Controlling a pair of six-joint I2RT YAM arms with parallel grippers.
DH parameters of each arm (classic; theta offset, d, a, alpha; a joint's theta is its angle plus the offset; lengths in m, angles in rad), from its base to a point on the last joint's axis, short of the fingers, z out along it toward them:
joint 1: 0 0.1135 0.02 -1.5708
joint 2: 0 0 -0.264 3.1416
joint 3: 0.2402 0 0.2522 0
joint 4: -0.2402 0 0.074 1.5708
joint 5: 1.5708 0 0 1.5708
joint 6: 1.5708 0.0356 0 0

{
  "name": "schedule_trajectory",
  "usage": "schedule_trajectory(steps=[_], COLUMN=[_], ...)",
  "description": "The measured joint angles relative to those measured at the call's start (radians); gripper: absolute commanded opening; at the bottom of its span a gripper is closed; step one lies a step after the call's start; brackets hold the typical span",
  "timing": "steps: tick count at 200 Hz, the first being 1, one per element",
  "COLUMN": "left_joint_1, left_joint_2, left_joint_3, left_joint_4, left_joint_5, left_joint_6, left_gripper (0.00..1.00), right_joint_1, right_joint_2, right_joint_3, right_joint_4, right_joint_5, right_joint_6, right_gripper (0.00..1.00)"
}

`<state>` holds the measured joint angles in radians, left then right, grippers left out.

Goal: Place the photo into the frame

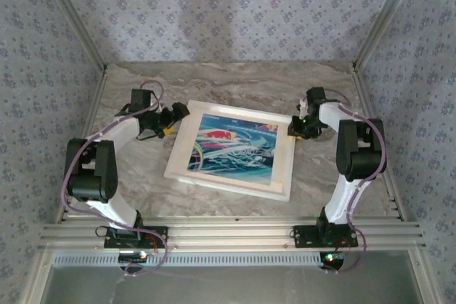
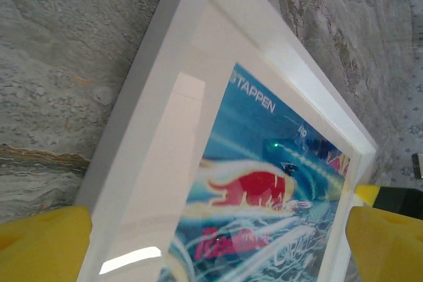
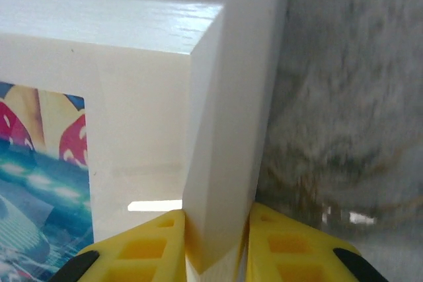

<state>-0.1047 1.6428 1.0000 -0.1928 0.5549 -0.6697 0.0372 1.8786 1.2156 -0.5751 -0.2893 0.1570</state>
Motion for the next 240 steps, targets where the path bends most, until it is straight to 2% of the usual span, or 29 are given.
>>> schedule_trajectory(steps=[26,63,86,97,140,169,218,240], left_joint_1=[0.002,0.002,0.002,0.002,0.000,-0.021,-0.100,-0.116], left_joint_2=[0.000,0.000,0.000,0.000,-0.007,-0.021,-0.029,-0.022], left_joint_3=[0.000,-0.001,-0.001,-0.001,-0.001,-0.011,-0.048,-0.048], left_joint_4=[-0.013,-0.025,-0.050,-0.068,-0.148,-0.174,-0.204,-0.204], left_joint_5=[-0.006,-0.019,-0.046,-0.065,-0.176,-0.243,-0.333,-0.340], left_joint_6=[0.007,0.018,0.037,0.051,0.109,0.138,0.177,0.190], left_gripper=[0.99,0.99,0.99,0.99,0.98,0.95,0.89,0.81], right_joint_1=[0.000,-0.001,-0.005,-0.010,-0.019,0.013,0.129,0.145], right_joint_2=[0.032,0.039,0.023,-0.005,-0.208,-0.318,-0.383,-0.384], right_joint_3=[0.045,0.055,0.055,0.049,-0.023,-0.120,-0.297,-0.358], right_joint_4=[0.002,0.004,0.026,0.039,0.073,0.066,0.056,0.072], right_joint_5=[0.005,0.006,0.017,0.029,0.103,0.163,0.215,0.214], right_joint_6=[-0.017,-0.009,0.013,0.025,0.060,0.087,0.148,0.171], right_gripper=[0.02,0.37,0.51,0.55,0.56,0.56,0.55,0.51])
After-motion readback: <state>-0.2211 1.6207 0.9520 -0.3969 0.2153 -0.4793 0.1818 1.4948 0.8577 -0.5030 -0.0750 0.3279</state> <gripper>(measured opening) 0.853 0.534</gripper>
